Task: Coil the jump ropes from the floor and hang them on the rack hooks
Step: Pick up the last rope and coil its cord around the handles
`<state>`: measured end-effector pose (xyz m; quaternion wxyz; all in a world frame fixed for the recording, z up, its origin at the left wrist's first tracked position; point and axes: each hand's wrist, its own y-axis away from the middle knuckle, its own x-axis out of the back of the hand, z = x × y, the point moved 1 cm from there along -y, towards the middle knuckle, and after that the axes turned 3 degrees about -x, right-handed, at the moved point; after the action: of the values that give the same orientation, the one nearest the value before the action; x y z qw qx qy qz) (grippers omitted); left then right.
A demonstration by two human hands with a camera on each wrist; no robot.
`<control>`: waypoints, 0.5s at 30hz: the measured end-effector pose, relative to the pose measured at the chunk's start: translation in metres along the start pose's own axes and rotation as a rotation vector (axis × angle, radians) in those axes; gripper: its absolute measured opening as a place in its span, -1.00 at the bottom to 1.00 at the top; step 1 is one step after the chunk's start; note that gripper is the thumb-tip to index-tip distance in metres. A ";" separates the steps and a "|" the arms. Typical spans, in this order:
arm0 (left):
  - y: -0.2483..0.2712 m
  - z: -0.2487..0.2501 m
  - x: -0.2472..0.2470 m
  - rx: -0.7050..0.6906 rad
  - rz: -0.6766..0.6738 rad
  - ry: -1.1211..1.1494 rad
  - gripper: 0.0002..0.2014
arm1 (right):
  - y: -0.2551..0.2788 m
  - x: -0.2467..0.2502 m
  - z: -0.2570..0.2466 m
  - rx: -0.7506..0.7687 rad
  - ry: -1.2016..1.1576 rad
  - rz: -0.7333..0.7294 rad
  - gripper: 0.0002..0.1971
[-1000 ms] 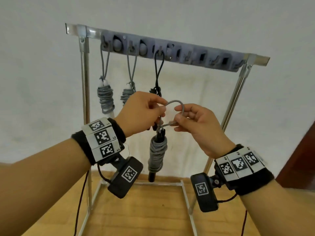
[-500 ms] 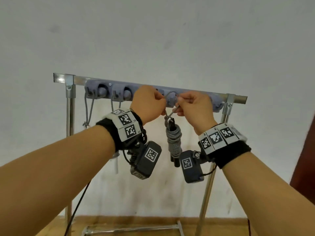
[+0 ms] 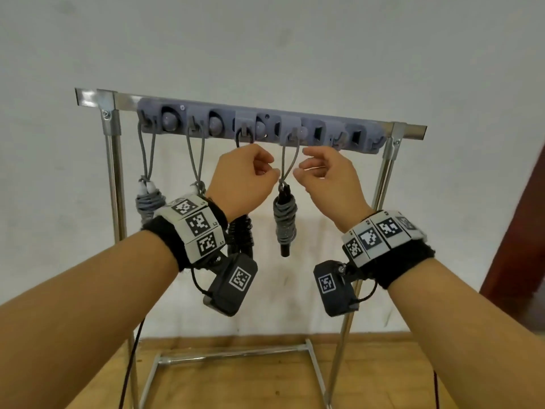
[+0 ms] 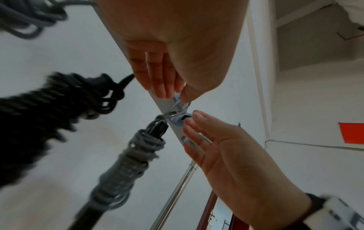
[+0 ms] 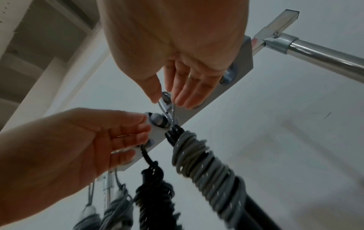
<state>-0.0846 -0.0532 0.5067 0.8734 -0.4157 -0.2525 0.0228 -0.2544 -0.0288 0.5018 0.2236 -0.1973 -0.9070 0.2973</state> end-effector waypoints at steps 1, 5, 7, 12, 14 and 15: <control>0.015 -0.004 0.002 -0.005 -0.019 0.005 -0.84 | 0.012 0.001 0.000 0.010 0.016 -0.004 -0.69; 0.087 -0.036 0.007 0.040 -0.175 0.002 -0.91 | 0.073 -0.012 0.009 -0.039 0.036 -0.149 -0.81; 0.133 -0.060 0.005 0.088 -0.287 -0.016 -0.95 | 0.110 -0.027 0.023 -0.097 0.075 -0.294 -0.84; 0.257 -0.135 -0.003 0.272 -0.628 -0.082 -0.94 | 0.208 -0.080 0.084 -0.223 0.203 -0.644 -0.87; 0.304 -0.168 -0.008 0.337 -0.728 -0.117 -0.96 | 0.247 -0.105 0.116 -0.293 0.256 -0.755 -0.87; 0.327 -0.185 -0.011 0.375 -0.765 -0.130 -0.99 | 0.267 -0.118 0.133 -0.328 0.272 -0.807 -0.87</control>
<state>0.0464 0.0252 0.1636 0.8617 -0.1241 -0.4344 -0.2312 -0.1673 0.0523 0.2046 0.4045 0.1019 -0.9088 0.0101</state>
